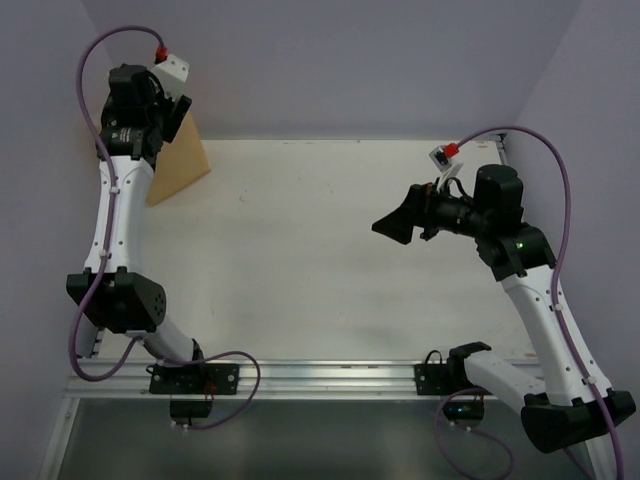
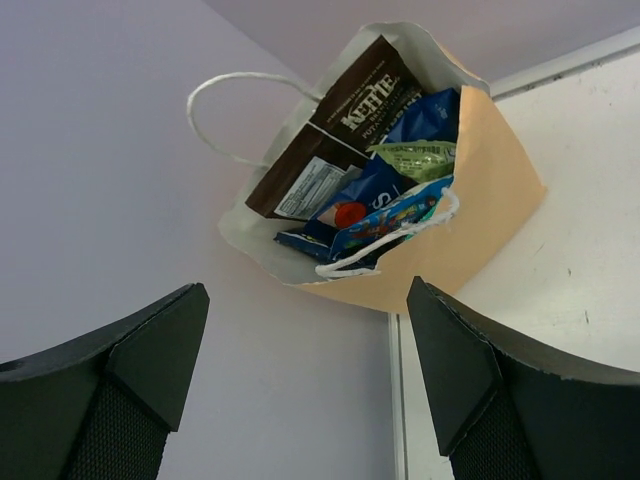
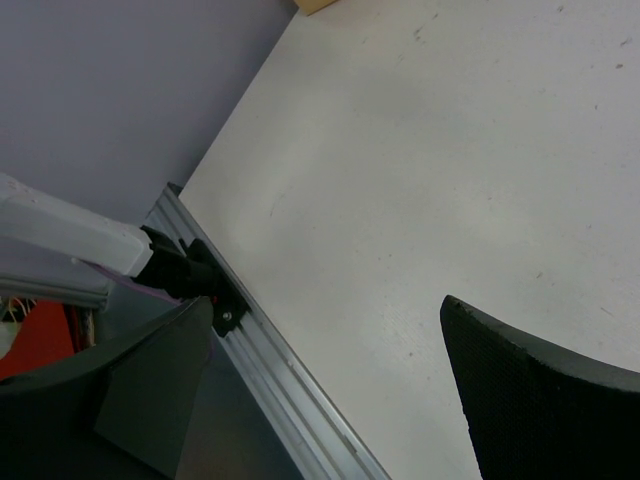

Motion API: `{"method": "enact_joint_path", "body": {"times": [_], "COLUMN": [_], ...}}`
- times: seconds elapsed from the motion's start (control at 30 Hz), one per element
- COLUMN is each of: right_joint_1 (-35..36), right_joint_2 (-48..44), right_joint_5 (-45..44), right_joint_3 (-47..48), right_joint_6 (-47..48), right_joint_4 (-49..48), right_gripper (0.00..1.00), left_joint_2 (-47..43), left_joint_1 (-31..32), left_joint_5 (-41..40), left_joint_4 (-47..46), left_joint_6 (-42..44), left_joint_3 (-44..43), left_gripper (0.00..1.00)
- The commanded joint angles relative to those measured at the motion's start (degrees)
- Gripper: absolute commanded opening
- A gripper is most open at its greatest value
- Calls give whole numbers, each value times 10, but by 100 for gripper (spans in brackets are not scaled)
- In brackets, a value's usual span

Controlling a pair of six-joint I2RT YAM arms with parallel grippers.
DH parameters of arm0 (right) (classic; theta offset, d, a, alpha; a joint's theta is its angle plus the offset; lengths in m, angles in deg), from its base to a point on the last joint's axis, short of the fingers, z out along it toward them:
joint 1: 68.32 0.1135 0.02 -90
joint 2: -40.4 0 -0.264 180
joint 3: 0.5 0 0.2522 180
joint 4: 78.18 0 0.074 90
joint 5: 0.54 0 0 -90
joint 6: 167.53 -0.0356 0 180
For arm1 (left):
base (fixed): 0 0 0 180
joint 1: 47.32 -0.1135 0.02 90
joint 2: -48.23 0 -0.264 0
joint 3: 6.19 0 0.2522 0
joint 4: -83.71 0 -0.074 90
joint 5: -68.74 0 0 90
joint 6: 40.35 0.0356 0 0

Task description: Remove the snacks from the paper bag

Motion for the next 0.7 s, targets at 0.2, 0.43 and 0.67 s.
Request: {"method": "enact_joint_path", "body": {"times": [0.2, 0.43, 0.67], "right_joint_1": [2, 2, 2], "right_joint_2": [-1, 7, 17], "right_joint_5": [28, 25, 24], "right_joint_3": [15, 18, 25], "right_joint_6": [-9, -6, -5], "right_joint_4": [-13, -13, -10], "right_gripper": [99, 99, 99], "left_joint_2": [57, 83, 97], "left_joint_1": [-2, -11, -13], "left_joint_5": [-49, -72, -65], "left_joint_4": [-74, -106, -130], "left_joint_6": [57, 78, 70], "left_joint_3": [-1, -7, -17], "left_gripper": [83, 75, 41]}}
